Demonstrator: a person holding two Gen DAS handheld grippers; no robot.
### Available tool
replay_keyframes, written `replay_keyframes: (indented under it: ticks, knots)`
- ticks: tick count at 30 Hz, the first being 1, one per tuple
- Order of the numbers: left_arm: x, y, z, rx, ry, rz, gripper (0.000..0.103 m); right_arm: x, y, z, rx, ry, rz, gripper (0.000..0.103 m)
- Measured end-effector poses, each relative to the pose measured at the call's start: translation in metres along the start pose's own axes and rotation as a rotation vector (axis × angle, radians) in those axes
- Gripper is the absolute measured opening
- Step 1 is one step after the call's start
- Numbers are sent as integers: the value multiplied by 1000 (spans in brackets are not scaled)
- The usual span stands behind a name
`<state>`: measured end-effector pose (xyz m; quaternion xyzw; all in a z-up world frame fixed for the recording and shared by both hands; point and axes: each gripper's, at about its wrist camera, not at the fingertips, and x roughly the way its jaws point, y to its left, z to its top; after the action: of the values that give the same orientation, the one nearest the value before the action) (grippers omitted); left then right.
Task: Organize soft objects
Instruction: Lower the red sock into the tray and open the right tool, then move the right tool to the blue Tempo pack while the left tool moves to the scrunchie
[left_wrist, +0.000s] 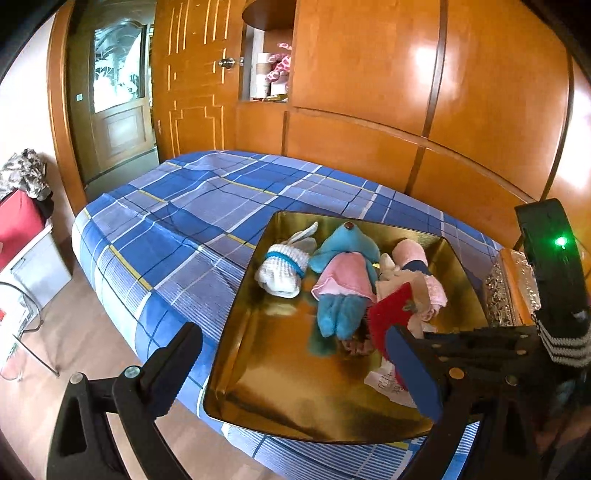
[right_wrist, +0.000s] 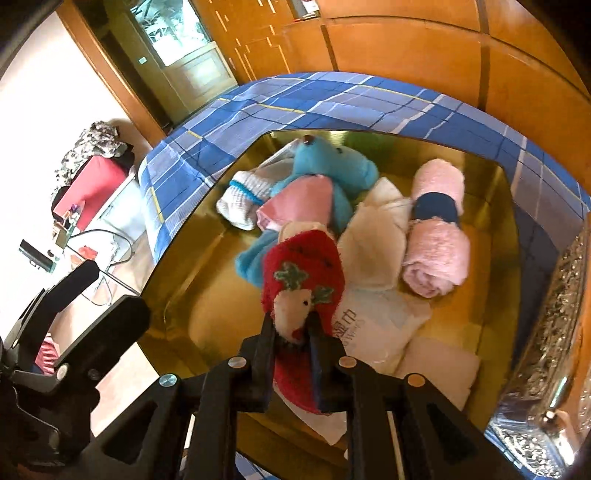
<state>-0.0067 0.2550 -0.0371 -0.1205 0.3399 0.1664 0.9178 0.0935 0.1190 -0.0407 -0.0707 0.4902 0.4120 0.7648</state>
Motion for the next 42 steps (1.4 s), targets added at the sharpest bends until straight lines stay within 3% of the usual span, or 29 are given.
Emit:
replay_keyframes:
  ticks: [6, 14, 17, 20, 23, 29, 34, 42]
  knots:
    - [-1, 12, 4, -26, -15, 27, 101, -2, -3, -5, 53, -5, 105, 35]
    - [2, 22, 6, -54, -12, 45, 101, -21, -12, -15, 132, -39, 161, 41]
    - [2, 25, 7, -60, -13, 50, 101, -34, -14, -18, 135, -73, 163, 48]
    - [1, 27, 8, -67, -17, 53, 101, -36, -9, -22, 93, -69, 140, 48]
    - [2, 29, 9, -73, -17, 57, 101, -24, 4, -26, 9, -38, 53, 27]
    - [1, 30, 10, -74, -21, 54, 102, 1, 21, -34, -46, 19, 71, 27]
    - [0, 25, 8, -62, -20, 48, 102, -13, 15, -36, -32, -2, 78, 30]
    - [-11, 0, 6, 24, -51, -6, 102, -67, -1, -53, -53, -125, -83, 31]
